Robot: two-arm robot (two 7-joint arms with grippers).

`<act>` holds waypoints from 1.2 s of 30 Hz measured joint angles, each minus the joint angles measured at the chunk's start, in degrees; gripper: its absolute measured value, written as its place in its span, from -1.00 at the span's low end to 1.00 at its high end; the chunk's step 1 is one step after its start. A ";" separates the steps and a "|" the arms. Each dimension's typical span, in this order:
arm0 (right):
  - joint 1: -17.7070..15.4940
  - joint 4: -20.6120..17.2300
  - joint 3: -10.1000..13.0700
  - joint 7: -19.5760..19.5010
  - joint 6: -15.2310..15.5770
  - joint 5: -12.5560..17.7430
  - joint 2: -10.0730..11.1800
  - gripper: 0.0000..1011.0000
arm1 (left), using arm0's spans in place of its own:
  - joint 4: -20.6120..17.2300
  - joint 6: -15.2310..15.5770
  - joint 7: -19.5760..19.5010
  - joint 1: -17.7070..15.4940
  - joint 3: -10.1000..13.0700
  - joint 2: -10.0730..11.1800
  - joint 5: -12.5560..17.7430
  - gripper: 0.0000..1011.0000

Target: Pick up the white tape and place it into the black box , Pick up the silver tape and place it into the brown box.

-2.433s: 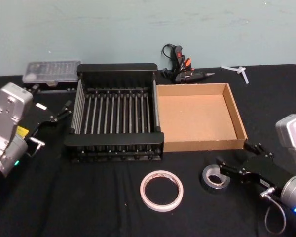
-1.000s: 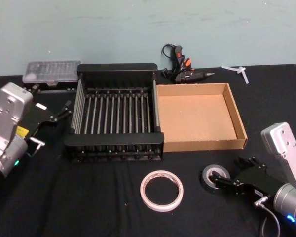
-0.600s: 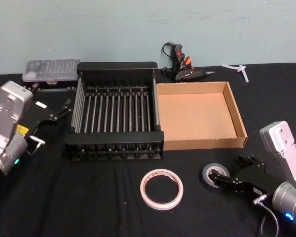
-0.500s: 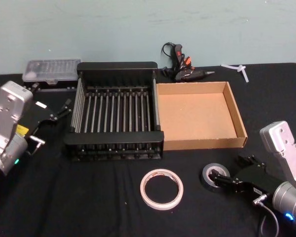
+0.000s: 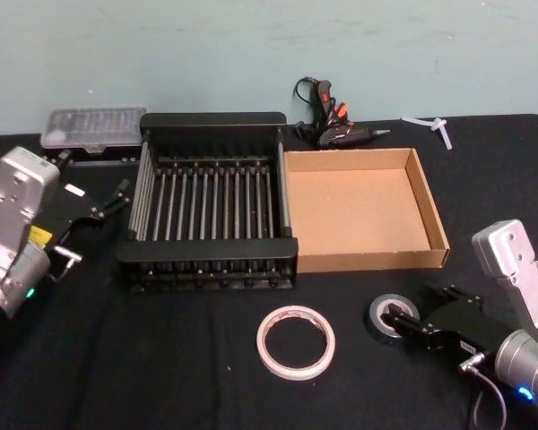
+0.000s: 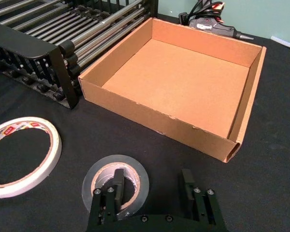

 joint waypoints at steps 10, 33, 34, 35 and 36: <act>0.00 -0.03 -0.03 -0.04 0.01 0.04 0.06 -0.11 | 0.00 0.00 0.00 0.00 0.00 0.00 0.00 0.98; -0.10 -0.10 0.14 0.17 -0.26 0.02 -0.03 -0.69 | 0.00 0.00 0.00 0.00 0.00 0.00 0.00 0.98; -0.17 -0.16 0.24 0.37 -0.43 0.01 -0.06 -0.69 | 0.00 0.00 0.00 0.00 0.00 0.00 0.00 0.98; -0.24 -0.24 0.35 0.59 -0.64 0.01 -0.10 -0.69 | 0.00 0.00 0.00 0.00 0.00 0.00 0.00 0.98; -0.38 -0.44 0.58 1.00 -1.03 -0.04 -0.16 -0.69 | 0.00 0.00 0.00 0.00 0.00 0.00 0.00 0.98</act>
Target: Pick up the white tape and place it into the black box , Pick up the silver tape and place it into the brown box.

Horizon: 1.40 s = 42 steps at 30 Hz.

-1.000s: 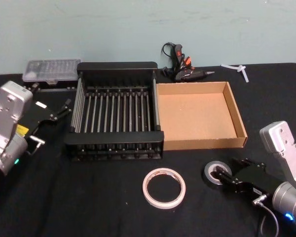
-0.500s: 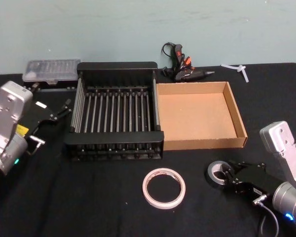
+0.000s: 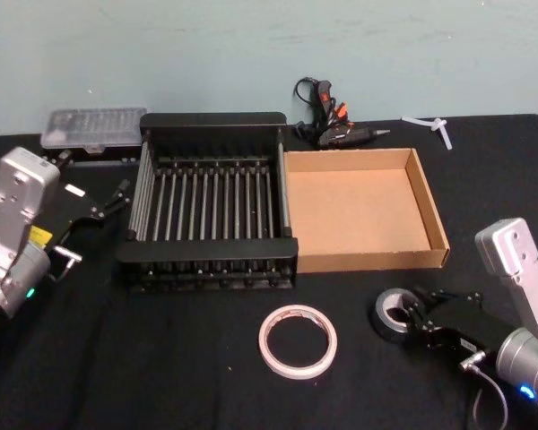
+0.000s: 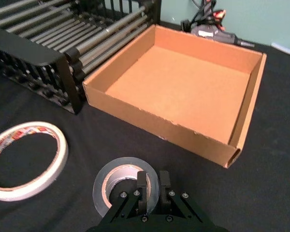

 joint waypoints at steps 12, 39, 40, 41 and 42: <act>-0.84 -3.33 2.10 3.57 -2.84 0.53 0.62 -0.69 | 0.00 0.00 0.00 0.00 0.00 0.00 0.00 0.98; 12.09 2.41 -0.22 3.07 -6.14 -1.30 -3.65 -0.69 | 0.00 0.00 0.00 0.00 0.00 0.00 0.00 0.98; 12.53 2.78 -0.30 2.88 -6.16 -1.48 -3.89 -0.69 | 0.00 0.00 0.00 0.00 0.00 0.00 0.00 0.98; 12.93 3.13 -0.36 2.75 -6.16 -1.61 -4.12 -0.69 | 0.00 0.00 0.00 0.00 0.00 0.00 0.00 0.98; 13.94 4.05 -0.53 2.47 -6.16 -1.92 -4.70 -0.69 | 0.00 0.00 0.00 0.00 0.00 0.00 0.00 0.98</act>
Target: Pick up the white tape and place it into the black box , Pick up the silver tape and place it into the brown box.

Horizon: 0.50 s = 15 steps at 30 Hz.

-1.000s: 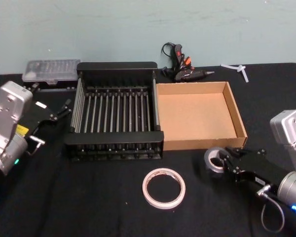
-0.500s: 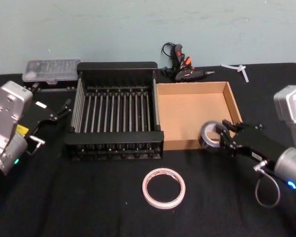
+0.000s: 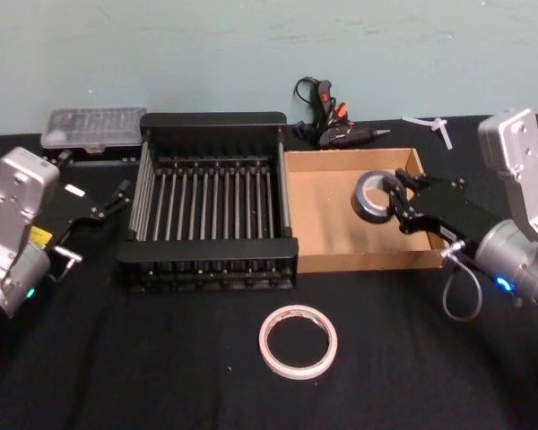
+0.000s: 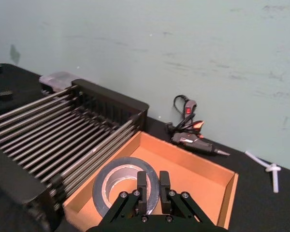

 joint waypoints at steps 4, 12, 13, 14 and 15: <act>2.20 2.30 -0.37 -0.56 0.00 -0.84 -1.38 -0.69 | 0.00 0.00 0.00 0.00 0.00 0.00 0.00 0.98; 6.99 7.89 -1.35 -1.70 0.03 -2.91 -4.30 -0.69 | 0.00 0.00 0.00 0.00 0.00 0.00 0.00 0.98; 7.98 9.24 -1.49 -1.99 0.03 -3.38 -4.86 -0.69 | 0.00 0.00 0.00 0.00 0.00 0.00 0.00 0.98; 8.49 9.94 -1.56 -2.10 0.03 -3.63 -5.18 -0.69 | 0.00 0.00 0.00 0.00 0.00 0.00 0.00 0.98; 9.07 10.68 -1.66 -2.23 0.03 -3.88 -5.56 -0.69 | 0.00 0.00 0.00 0.00 0.00 0.00 0.00 0.98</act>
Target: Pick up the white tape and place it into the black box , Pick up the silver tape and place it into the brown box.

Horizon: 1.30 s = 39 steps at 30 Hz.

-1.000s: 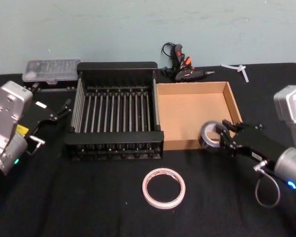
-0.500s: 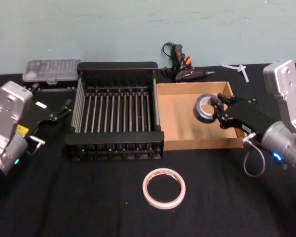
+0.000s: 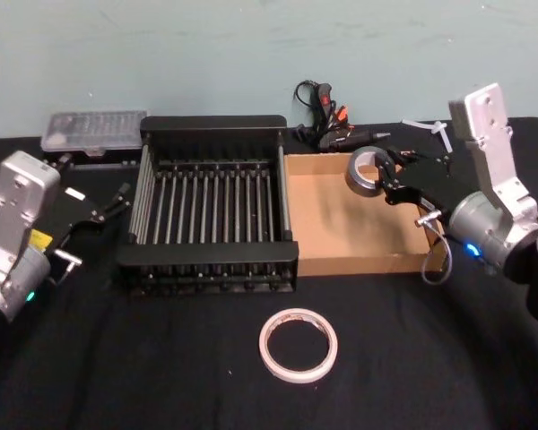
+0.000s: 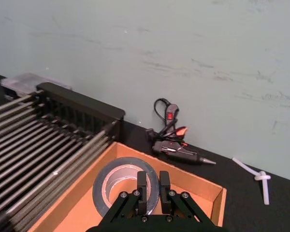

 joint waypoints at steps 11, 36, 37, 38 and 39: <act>5.52 9.54 -0.86 -0.53 0.07 -2.76 -4.18 -0.69 | 0.00 0.00 0.00 0.00 0.00 0.00 0.00 0.98; 7.82 16.77 -0.42 -0.78 0.86 -5.70 -7.57 -0.69 | 0.00 0.00 0.00 0.00 0.00 0.00 0.00 0.98; 7.82 16.77 -0.42 -0.77 0.86 -5.69 -7.56 -0.69 | 0.00 0.00 0.00 0.00 0.00 0.00 0.00 0.98; 7.82 16.77 -0.42 -0.77 0.86 -5.69 -7.57 -0.69 | 0.00 0.00 0.00 0.00 0.00 0.00 0.00 0.98; 7.83 16.77 -0.42 -0.78 0.86 -5.69 -7.56 -0.69 | 0.00 0.00 0.00 0.00 0.00 0.00 0.00 0.98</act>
